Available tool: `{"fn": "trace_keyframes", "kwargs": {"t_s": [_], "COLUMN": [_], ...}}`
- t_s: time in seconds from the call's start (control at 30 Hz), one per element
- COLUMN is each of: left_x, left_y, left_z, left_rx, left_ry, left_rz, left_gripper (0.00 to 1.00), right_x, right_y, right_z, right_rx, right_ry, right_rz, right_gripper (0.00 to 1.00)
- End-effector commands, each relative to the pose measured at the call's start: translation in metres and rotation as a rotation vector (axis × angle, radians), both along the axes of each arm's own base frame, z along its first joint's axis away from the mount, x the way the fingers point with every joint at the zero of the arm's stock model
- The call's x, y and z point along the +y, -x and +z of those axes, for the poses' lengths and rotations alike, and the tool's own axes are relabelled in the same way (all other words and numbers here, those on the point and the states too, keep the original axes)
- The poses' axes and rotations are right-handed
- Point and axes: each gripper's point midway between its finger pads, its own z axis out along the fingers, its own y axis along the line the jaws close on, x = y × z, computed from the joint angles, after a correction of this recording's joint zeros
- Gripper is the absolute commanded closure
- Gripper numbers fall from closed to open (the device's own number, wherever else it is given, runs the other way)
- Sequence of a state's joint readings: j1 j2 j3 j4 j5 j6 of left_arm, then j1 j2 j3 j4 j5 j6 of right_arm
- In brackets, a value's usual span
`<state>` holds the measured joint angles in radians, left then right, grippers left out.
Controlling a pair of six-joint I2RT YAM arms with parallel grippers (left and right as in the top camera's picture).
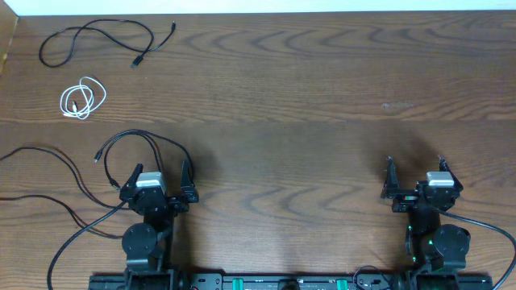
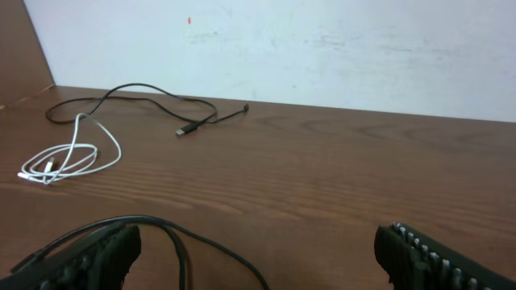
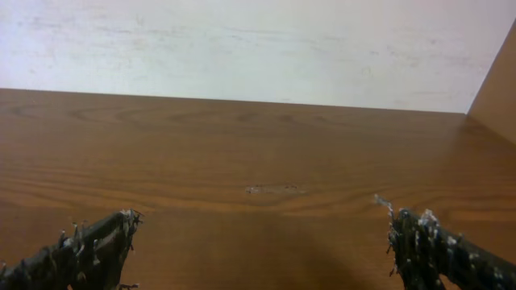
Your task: Untangle cables
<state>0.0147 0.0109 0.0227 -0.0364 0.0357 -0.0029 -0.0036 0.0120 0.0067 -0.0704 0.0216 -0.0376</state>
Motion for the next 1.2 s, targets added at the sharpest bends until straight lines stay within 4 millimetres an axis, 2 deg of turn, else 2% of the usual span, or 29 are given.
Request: {"fn": "trace_keyframes", "kwargs": {"t_s": [0.0,1.17], "left_x": [0.0061,0.0052], "left_y": [0.0014,0.0013], "left_z": [-0.0165,-0.0159], "left_rx": [0.049,0.048], "left_ry": [-0.025,-0.041], "left_rz": [0.035,0.029], "left_gripper": [0.02,0.02], "right_x": [0.0015,0.0015], "right_y": [0.0003,0.0003], "right_z": [0.0,-0.0003], "right_rx": [-0.001,0.0], "right_ry": [0.012,0.012], "right_rz": [0.007,0.007], "right_gripper": [0.01,0.01]}}
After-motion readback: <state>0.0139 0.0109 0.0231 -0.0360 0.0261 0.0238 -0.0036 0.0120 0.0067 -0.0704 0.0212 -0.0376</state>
